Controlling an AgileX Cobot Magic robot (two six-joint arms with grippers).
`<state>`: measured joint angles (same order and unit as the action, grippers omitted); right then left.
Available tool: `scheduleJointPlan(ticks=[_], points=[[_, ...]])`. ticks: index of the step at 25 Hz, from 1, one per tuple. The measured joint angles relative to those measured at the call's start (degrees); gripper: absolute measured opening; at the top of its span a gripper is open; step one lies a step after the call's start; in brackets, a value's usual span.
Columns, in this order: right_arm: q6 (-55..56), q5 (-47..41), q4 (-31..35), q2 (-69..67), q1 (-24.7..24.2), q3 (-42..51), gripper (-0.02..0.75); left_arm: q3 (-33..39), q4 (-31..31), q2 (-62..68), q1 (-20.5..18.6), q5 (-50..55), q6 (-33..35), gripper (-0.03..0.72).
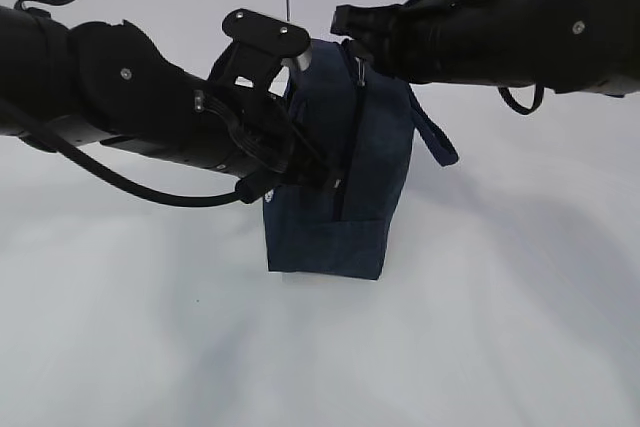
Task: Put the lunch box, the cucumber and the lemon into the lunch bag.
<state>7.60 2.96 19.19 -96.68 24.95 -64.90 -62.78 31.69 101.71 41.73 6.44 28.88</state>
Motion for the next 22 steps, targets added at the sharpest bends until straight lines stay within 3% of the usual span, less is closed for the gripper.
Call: scheduleJointPlan(ticks=[9, 22], points=[[0.00, 0.23, 0.03, -4.40, -1.55, -5.67, 0.018, 2.98, -0.11, -2.01, 0.00, -0.52, 0.00, -0.005], [-0.13, -8.15, -2.75, -14.51, -5.30, -21.12, 0.018, 5.94, -0.11, -5.07, 0.00, 0.16, 0.00, -0.005]])
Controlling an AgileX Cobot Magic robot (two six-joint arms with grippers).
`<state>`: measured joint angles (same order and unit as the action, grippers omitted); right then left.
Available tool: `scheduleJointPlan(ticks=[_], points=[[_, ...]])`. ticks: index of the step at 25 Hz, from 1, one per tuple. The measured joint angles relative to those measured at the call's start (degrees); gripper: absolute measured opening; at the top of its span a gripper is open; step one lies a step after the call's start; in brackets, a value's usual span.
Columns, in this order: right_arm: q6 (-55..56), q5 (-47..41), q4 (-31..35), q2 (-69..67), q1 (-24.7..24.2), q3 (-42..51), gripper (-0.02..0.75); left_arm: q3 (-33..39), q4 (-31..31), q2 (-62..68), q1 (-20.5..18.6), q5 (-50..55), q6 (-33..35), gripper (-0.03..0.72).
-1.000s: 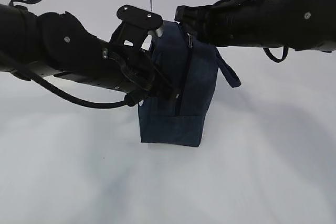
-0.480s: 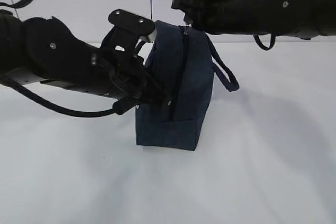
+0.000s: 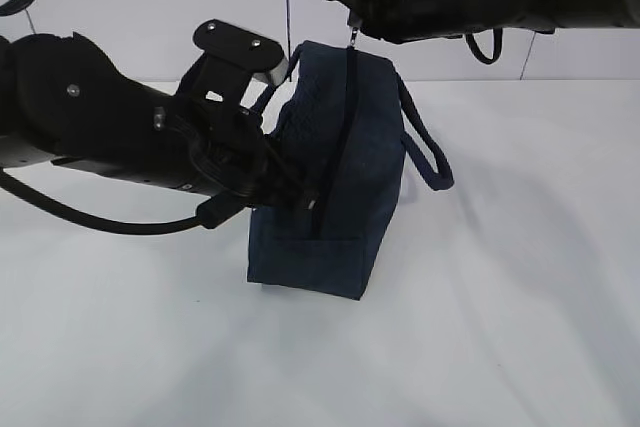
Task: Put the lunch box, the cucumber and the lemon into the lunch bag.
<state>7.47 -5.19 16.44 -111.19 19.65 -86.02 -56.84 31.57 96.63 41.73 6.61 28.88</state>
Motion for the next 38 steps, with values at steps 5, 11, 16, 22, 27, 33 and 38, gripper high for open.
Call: scheduleJointPlan(ticks=[5, 11, 16, 22, 27, 33, 38], points=[[0.00, -3.48, -0.03, -4.60, -1.27, -6.23, 0.018, 0.28, 0.00, -0.12, 0.00, 0.43, 0.00, -0.005], [0.00, -9.60, -0.03, -11.67, -2.74, -15.81, 0.018, 0.33, 0.00, -0.18, 0.00, 0.43, 0.00, -0.005], [-0.13, -13.60, -0.13, -15.90, -3.08, -22.69, 0.018, 0.33, 0.00, -0.18, 0.00, 0.69, 0.00, -0.006], [-0.13, -17.72, -0.13, -17.75, -4.22, -25.72, 0.018, 0.33, 0.00, -0.18, 0.00, 1.04, 0.00, -0.006], [-2.22, -19.64, -0.13, -17.75, -4.45, -25.86, 0.017, 0.33, 1.49, -0.40, 0.00, 3.33, 0.00, -0.006], [-3.82, -22.19, -0.13, -17.17, -4.45, -26.09, 0.018, 0.33, 7.97, -2.88, -0.36, 9.12, 0.00, 0.113], [-4.43, -22.85, -0.26, -17.17, -4.58, -26.31, 0.017, -2.52, 9.26, -6.72, -3.90, 18.80, -2.18, 0.304]])
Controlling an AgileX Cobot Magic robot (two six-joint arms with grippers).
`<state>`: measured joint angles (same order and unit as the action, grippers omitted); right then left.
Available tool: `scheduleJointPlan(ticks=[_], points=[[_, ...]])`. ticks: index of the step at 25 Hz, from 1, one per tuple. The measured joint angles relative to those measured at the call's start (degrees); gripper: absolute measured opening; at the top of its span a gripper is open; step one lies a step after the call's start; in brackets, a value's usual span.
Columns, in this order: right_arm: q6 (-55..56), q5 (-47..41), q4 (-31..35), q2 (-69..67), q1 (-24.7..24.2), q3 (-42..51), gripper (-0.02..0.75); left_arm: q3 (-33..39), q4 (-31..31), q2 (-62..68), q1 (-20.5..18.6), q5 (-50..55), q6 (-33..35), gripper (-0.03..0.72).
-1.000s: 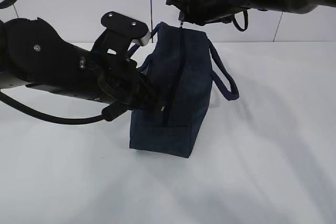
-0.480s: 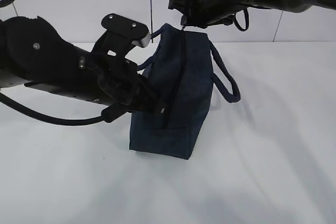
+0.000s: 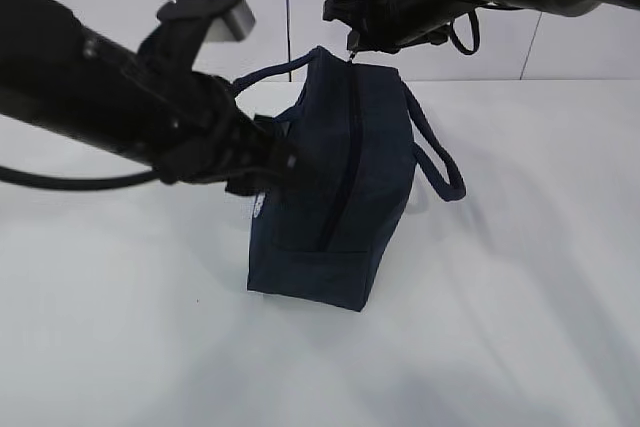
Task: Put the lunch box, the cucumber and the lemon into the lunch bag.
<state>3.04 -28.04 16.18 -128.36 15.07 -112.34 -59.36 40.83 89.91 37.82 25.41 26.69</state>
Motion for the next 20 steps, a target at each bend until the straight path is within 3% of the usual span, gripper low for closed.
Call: scheduleJointPlan(ticks=[5, 10, 20], points=[[-0.08, -0.38, 0.00, 0.00, 0.11, 0.00, 0.018, -7.28, 0.00, -0.86, -6.58, 8.10, -5.18, 0.333], [-0.08, -0.38, 0.82, 0.04, -0.12, 0.00, 0.017, -16.92, -0.21, 3.16, -10.73, 15.70, -9.35, 0.337], [-0.52, -0.85, 1.04, 0.04, -0.12, 0.00, 0.017, -36.81, -3.81, 20.48, -11.36, 26.31, -11.13, 0.339]])
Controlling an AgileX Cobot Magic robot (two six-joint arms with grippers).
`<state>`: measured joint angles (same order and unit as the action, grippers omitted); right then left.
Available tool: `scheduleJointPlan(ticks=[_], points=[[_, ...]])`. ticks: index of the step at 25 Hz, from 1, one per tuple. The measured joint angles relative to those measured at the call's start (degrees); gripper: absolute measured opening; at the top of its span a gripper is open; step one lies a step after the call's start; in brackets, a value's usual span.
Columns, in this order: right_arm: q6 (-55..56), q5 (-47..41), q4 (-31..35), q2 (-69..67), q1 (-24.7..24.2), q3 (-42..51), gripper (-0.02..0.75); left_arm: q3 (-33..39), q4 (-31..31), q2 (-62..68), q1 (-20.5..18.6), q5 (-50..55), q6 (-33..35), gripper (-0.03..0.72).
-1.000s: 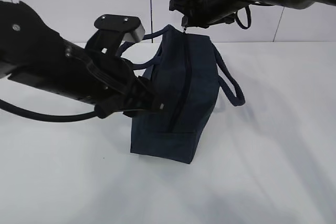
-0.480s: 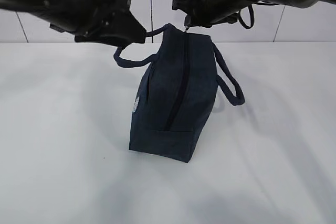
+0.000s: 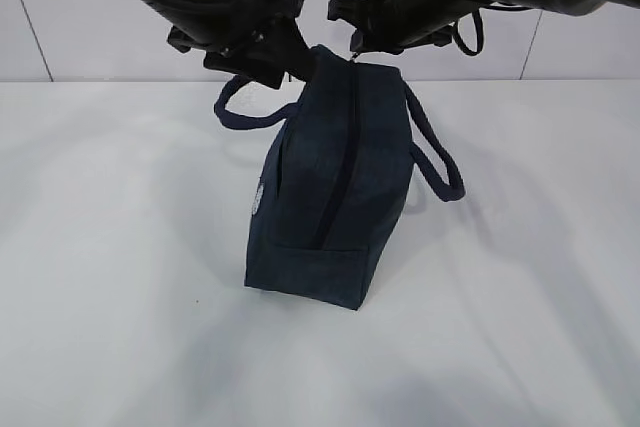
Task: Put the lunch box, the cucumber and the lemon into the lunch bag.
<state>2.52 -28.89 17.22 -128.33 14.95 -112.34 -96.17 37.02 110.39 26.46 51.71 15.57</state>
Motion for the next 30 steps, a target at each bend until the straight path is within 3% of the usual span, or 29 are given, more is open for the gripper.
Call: scheduleJointPlan(ticks=[5, 10, 14, 16, 25, 30], points=[[0.00, -0.39, 0.00, 0.00, 0.00, 0.00, 0.017, -7.40, -0.86, 6.71, 0.00, 3.15, -0.88, 0.339], [-0.17, -0.74, 0.00, 0.00, 0.00, 0.00, 0.018, -9.17, -0.91, 10.65, 0.00, 3.52, -1.24, 0.313], [-0.41, -0.83, 0.00, 0.00, 0.00, 0.00, 0.018, -9.59, -0.91, 10.74, 0.00, 4.60, -1.26, 0.066], [-0.45, -0.83, 0.00, 0.00, 0.00, 0.00, 0.017, -9.59, -1.04, 10.74, 0.00, 5.54, -1.15, 0.008], [-0.54, -2.07, -0.36, -0.36, 0.00, 0.00, 0.018, -9.63, -1.89, 10.37, 0.10, 9.49, 3.87, -0.008], [-0.54, -5.95, 0.43, -1.60, 0.00, -0.04, 0.018, -9.63, -4.81, 8.82, 2.03, 11.85, 5.41, -0.008]])
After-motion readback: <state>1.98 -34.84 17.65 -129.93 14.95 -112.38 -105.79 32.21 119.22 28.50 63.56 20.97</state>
